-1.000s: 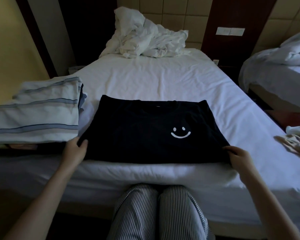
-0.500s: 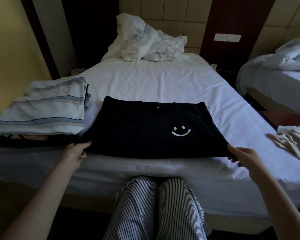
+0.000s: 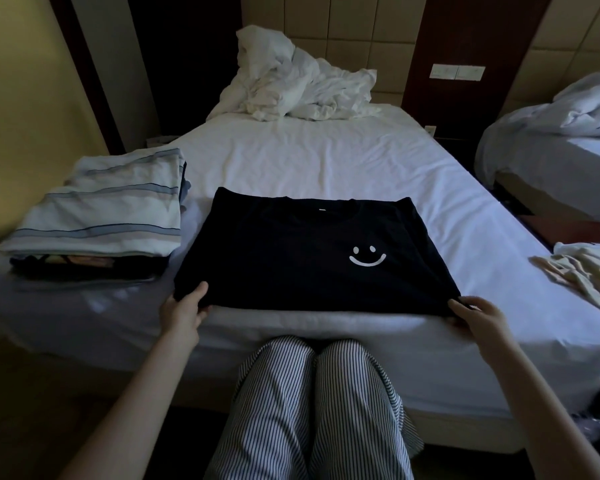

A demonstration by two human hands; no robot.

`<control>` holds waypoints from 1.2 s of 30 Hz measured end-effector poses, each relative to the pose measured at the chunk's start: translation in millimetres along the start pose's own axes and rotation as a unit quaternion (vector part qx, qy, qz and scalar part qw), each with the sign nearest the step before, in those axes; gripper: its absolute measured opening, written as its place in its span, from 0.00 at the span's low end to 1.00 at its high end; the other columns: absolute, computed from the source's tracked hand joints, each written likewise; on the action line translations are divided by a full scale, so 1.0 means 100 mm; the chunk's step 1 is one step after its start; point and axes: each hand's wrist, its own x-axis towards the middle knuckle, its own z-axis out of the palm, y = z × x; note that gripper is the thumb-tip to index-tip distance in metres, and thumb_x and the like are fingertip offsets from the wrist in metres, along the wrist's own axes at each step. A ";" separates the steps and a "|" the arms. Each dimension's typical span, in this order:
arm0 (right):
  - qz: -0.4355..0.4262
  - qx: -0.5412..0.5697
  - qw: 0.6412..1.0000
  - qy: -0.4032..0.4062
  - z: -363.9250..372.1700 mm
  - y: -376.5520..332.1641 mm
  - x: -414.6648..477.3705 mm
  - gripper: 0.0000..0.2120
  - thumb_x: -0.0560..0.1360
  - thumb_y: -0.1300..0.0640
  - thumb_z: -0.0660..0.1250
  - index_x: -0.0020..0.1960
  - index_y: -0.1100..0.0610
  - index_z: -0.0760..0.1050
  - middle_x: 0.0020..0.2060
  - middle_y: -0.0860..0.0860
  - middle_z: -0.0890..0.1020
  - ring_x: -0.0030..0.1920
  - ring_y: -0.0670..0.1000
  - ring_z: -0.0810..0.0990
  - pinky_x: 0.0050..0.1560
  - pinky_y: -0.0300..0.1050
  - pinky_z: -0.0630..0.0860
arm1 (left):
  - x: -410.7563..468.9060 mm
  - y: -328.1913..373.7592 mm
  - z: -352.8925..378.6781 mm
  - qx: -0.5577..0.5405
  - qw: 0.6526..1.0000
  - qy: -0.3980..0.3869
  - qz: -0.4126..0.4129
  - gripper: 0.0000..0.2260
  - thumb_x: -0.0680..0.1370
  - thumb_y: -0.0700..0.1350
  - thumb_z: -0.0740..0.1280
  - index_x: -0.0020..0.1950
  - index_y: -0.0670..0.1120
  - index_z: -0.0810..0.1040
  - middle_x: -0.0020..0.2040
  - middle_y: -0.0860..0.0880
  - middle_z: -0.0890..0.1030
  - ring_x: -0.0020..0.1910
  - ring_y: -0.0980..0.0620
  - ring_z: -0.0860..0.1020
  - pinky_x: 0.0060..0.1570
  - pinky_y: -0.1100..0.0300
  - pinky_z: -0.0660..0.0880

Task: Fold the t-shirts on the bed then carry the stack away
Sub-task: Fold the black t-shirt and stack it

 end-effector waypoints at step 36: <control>-0.505 -0.335 0.793 0.060 -0.04 -0.12 0.11 0.19 0.75 0.54 0.56 0.61 0.58 0.77 0.60 0.55 0.79 0.62 0.54 0.71 0.62 0.48 0.64 | -1.24 -1.05 2.38 0.653 0.412 -0.469 0.428 0.29 0.76 0.67 0.45 0.75 0.57 0.55 0.78 0.52 0.48 0.77 0.49 0.43 0.72 0.43 0.39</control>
